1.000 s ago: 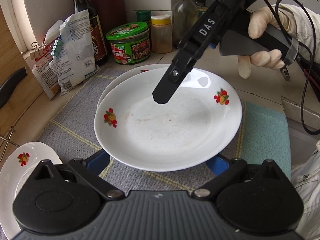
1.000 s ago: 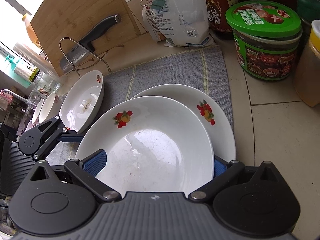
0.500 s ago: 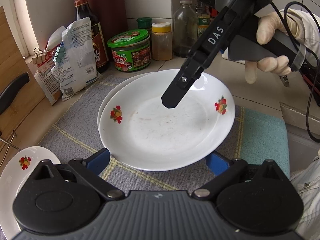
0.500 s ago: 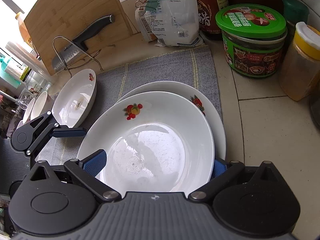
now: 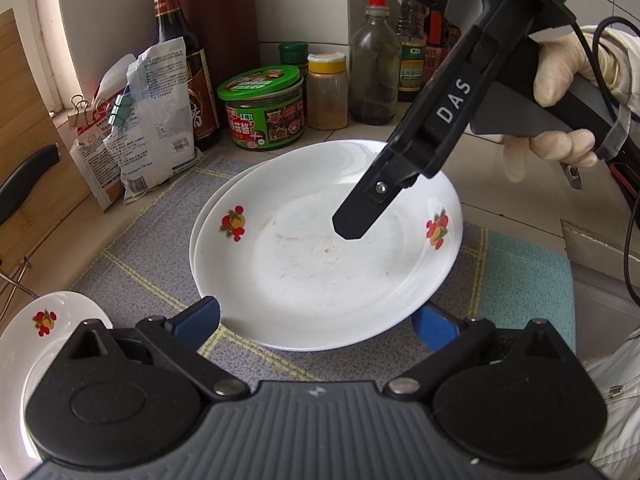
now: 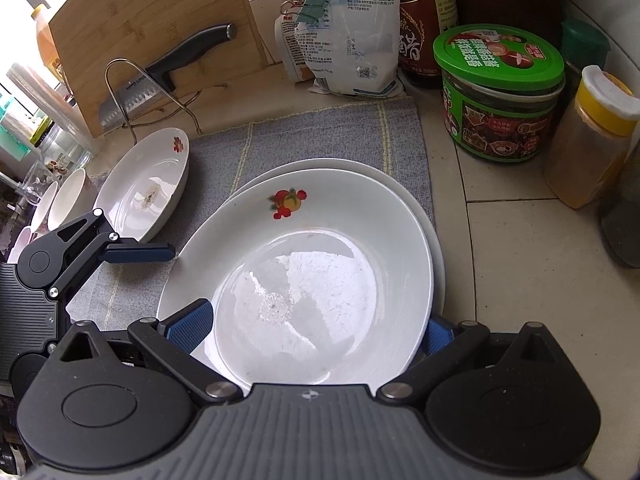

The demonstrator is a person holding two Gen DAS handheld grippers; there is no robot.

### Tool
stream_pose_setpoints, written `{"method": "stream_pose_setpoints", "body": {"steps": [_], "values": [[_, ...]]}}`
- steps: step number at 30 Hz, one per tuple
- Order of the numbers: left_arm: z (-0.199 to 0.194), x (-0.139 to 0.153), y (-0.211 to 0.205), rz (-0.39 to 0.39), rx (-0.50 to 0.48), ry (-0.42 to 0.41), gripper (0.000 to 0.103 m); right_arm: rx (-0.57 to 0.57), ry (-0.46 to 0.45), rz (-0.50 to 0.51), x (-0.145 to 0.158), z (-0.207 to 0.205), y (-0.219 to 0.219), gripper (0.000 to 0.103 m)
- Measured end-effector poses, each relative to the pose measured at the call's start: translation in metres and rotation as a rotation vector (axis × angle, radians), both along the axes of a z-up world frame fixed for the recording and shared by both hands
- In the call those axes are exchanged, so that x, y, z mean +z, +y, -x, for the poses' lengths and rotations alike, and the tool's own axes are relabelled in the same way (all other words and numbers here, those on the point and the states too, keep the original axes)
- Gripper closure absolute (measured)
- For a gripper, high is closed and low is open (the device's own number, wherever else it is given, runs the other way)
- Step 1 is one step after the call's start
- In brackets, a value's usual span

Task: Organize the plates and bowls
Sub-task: 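Lower the large flowered plate onto the stained plate and open the right gripper, then move the right gripper to the brown-stained plate by the cutting board and grasp its rim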

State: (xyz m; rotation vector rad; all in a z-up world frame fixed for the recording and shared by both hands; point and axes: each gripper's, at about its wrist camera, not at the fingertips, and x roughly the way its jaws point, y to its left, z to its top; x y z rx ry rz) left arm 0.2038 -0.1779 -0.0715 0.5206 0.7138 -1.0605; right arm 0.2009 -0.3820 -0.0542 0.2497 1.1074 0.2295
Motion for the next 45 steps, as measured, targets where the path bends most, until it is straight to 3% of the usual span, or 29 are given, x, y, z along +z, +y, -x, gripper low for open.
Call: {"method": "stream_pose_setpoints", "body": {"steps": [27,31,39,45], "values": [[0.005,0.002,0.007,0.025,0.006,-0.006,0.002,0.024,-0.002,0.148,0.006,0.013,0.016,0.000],[0.005,0.006,0.013,0.053,0.030,0.001,0.002,0.021,-0.003,0.208,0.004,0.016,0.018,0.000],[0.008,0.017,0.033,0.118,0.155,-0.009,0.001,0.035,-0.076,0.287,0.011,0.028,0.022,0.000],[0.008,0.021,0.053,0.130,0.335,-0.001,0.001,0.108,-0.196,0.227,0.025,0.028,0.032,0.000]]}}
